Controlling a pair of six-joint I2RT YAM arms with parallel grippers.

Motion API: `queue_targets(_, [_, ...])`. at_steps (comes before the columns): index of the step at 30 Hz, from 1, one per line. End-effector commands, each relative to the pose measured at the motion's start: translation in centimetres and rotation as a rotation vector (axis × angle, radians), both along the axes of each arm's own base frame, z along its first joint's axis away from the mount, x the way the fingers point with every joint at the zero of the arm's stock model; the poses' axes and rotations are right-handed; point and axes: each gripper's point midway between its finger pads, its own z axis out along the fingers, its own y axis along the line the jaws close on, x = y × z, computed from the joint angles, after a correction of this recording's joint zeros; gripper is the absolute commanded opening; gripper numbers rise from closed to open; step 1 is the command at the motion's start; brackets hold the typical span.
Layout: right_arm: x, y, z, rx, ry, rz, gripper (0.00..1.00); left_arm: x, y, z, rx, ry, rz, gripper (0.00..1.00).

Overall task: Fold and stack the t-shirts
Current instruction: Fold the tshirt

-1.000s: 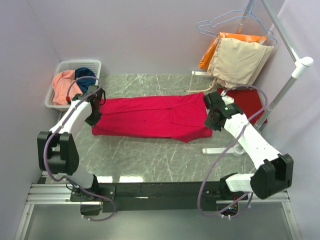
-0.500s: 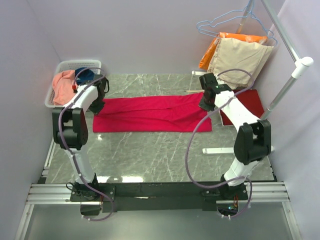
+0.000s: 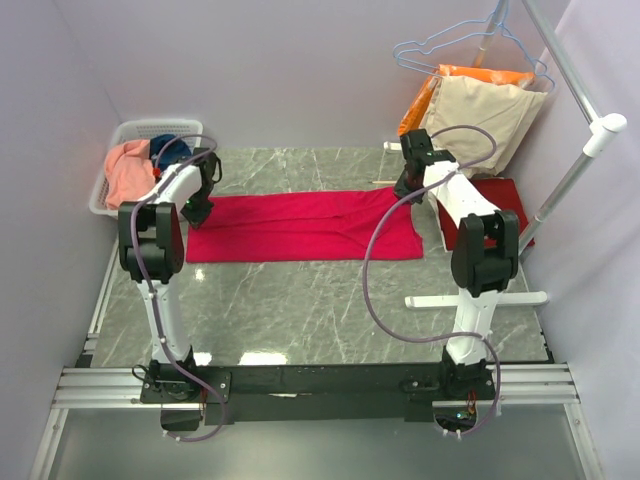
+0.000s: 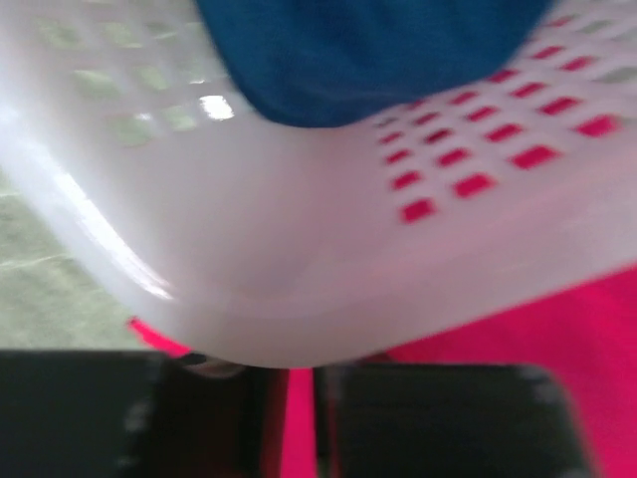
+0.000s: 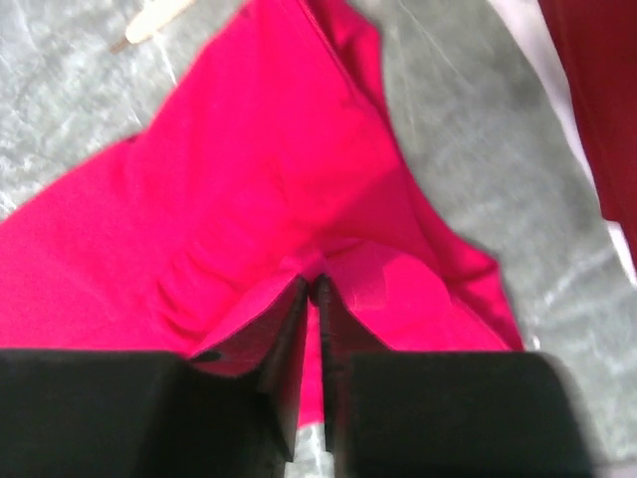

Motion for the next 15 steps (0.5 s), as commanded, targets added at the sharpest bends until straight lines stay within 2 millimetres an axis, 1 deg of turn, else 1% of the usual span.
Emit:
queue_targets(1, [4.5,0.1,2.1,0.068,-0.129,0.01,0.23,3.7,0.7,3.0,-0.018,-0.235,-0.051,0.23])
queue_targets(2, [5.8,0.3,3.3,0.07,-0.173,0.017,0.32,5.2,0.4,4.4,-0.02,-0.334,-0.067,0.37])
queue_targets(3, [6.4,0.2,3.5,0.066,-0.181,0.014,0.34,5.3,0.4,6.6,-0.019,-0.402,-0.078,0.43])
queue_targets(4, [6.8,0.3,3.2,0.059,-0.172,0.021,0.36,5.0,0.3,6.6,-0.016,-0.415,-0.088,0.49])
queue_targets(5, [7.4,0.3,4.2,0.055,-0.196,0.023,0.37,5.1,-0.1,7.3,-0.009,-0.43,-0.118,0.57])
queue_targets(6, [7.6,0.1,4.3,0.05,-0.201,0.016,0.38,5.4,-0.3,8.1,-0.006,-0.455,-0.133,0.58])
queue_targets(7, [7.7,0.2,4.9,0.051,-0.216,0.015,0.38,5.4,-0.4,8.4,0.002,-0.456,-0.141,0.58])
queue_targets(8, [7.7,0.3,5.0,0.055,-0.226,0.023,0.39,5.4,-0.8,8.4,0.007,-0.448,-0.165,0.61])
queue_targets(10, [7.3,0.4,5.3,0.054,-0.233,0.038,0.4,5.5,-1.3,8.5,-0.006,-0.444,-0.189,0.63])
queue_targets(11, [6.6,0.3,4.6,0.052,-0.205,0.043,0.4,5.5,-1.9,8.4,-0.015,-0.442,-0.216,0.63])
queue_targets(12, [6.0,0.6,4.2,0.059,-0.181,0.058,0.4,5.7,-2.7,8.3,-0.051,-0.446,-0.248,0.64])
queue_targets(13, [5.4,0.7,4.1,0.057,-0.167,0.07,0.4,5.6,-3.0,8.2,-0.062,-0.44,-0.261,0.64])
queue_targets(14, [4.0,0.9,2.7,0.051,-0.118,0.078,0.4,5.5,-3.7,8.2,-0.071,-0.435,-0.283,0.64])
queue_targets(15, [3.2,1.4,2.1,0.049,-0.1,0.096,0.4,5.3,-4.3,8.0,-0.088,-0.426,-0.304,0.64])
